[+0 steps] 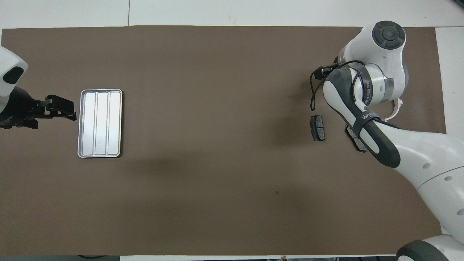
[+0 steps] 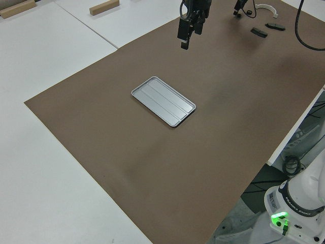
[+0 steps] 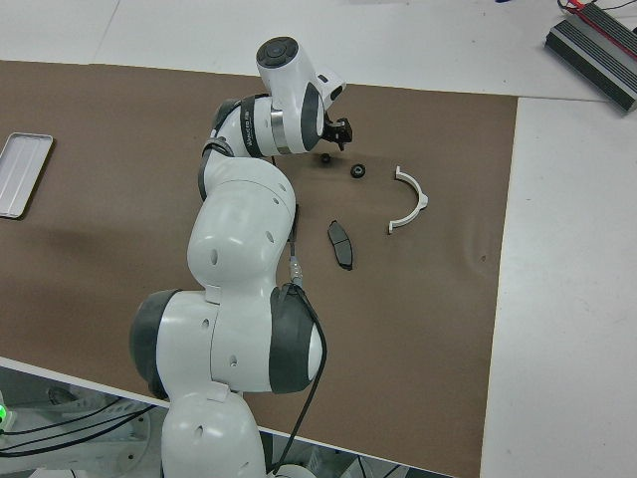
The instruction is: Place bearing gear from tray to pile
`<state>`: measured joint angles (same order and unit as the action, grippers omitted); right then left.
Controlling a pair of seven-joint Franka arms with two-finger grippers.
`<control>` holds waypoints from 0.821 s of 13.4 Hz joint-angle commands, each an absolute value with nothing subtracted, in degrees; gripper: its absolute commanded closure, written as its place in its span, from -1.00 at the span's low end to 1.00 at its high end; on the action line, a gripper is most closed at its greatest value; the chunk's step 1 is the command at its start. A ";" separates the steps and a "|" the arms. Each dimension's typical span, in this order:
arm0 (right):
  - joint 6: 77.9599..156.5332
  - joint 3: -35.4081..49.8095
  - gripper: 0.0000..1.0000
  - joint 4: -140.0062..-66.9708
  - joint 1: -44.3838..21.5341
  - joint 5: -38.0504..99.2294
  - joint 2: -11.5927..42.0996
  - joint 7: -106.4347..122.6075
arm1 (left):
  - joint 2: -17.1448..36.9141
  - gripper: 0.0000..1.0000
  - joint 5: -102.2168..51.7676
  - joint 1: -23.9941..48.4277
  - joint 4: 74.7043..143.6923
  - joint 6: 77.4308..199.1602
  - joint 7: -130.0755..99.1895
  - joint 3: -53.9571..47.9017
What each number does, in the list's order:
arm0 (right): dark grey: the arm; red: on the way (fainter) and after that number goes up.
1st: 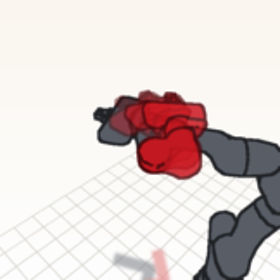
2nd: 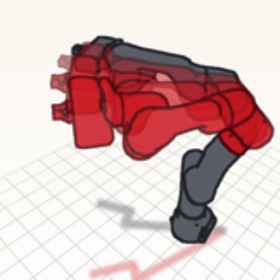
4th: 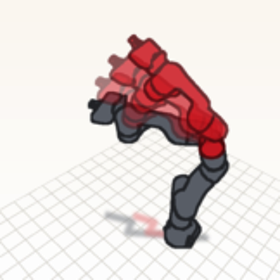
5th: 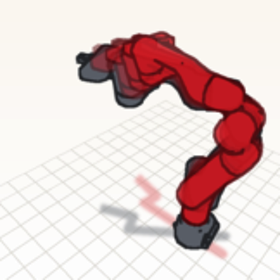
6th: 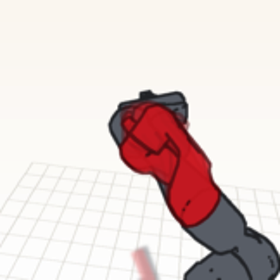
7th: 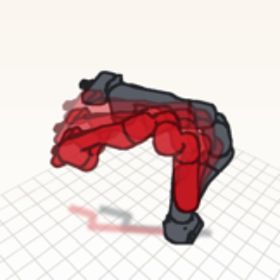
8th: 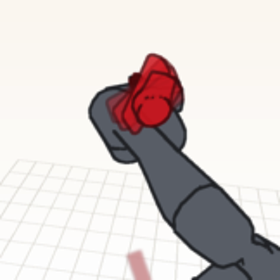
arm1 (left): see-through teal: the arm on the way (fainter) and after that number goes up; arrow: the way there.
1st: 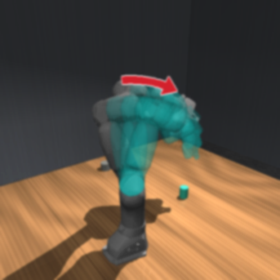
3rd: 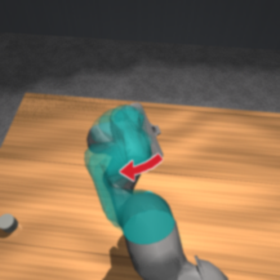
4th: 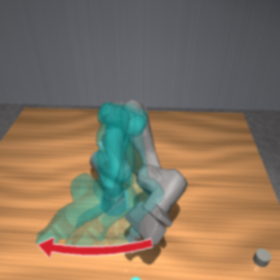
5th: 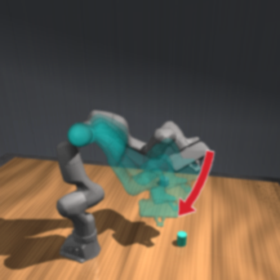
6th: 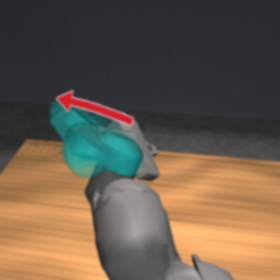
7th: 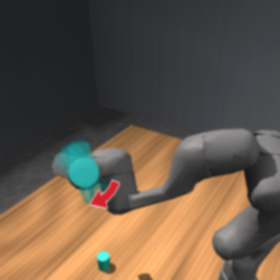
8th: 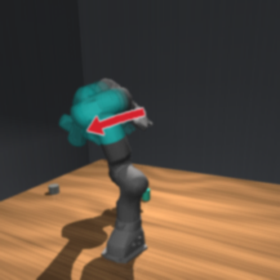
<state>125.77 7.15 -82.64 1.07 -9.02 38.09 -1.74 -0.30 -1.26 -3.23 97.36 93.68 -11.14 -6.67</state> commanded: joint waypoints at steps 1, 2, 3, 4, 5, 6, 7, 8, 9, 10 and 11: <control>125.07 7.73 -1.00 -84.81 1.41 -8.17 34.99 -1.67 | -0.79 -1.00 -0.26 -2.46 96.94 92.81 -11.25 -6.24; 124.98 7.73 -1.00 -84.81 1.49 -8.17 34.81 -1.41 | -0.79 -1.00 -0.26 -2.46 96.94 92.81 -11.25 -6.15; 124.72 7.73 -1.00 -84.81 1.76 -8.17 34.54 -1.23 | -0.79 -1.00 -0.26 -2.46 96.94 92.81 -11.25 -6.24; 124.37 7.73 -1.00 -84.81 2.02 -8.17 34.11 -1.14 | -0.79 -1.00 -0.26 -2.46 96.94 92.81 -11.25 -6.15; 123.93 7.73 -1.00 -84.90 2.11 -8.17 33.41 -1.06 | -0.79 -1.00 -0.26 -2.55 96.94 92.81 -11.34 -6.15; 122.88 7.73 -1.00 -84.90 2.20 -8.09 32.88 -0.62 | -0.79 -1.00 -0.26 -2.46 96.86 92.81 -11.34 -6.24; 122.26 7.73 -1.00 -84.90 2.20 -8.09 31.91 0.95 | -0.79 -1.00 -0.26 -2.46 96.94 92.81 -11.25 -6.15; 121.21 7.73 -1.00 -84.90 2.20 -8.09 30.95 1.84 | -0.79 -1.00 -0.26 -2.46 96.86 92.81 -11.25 -6.24; 120.07 7.73 -1.00 -84.90 2.28 -8.09 29.98 1.93 | -0.79 -1.00 -0.26 -2.46 96.94 92.81 -11.34 -6.15; 118.67 7.65 -1.00 -85.16 2.37 -8.00 28.58 1.93 | -0.79 -1.00 -0.26 -2.46 96.94 92.81 -11.25 -6.24; 116.56 7.56 -1.00 -85.78 2.55 -8.00 26.04 2.02 | -0.79 -1.00 -0.26 -2.46 96.94 92.81 -11.34 -6.15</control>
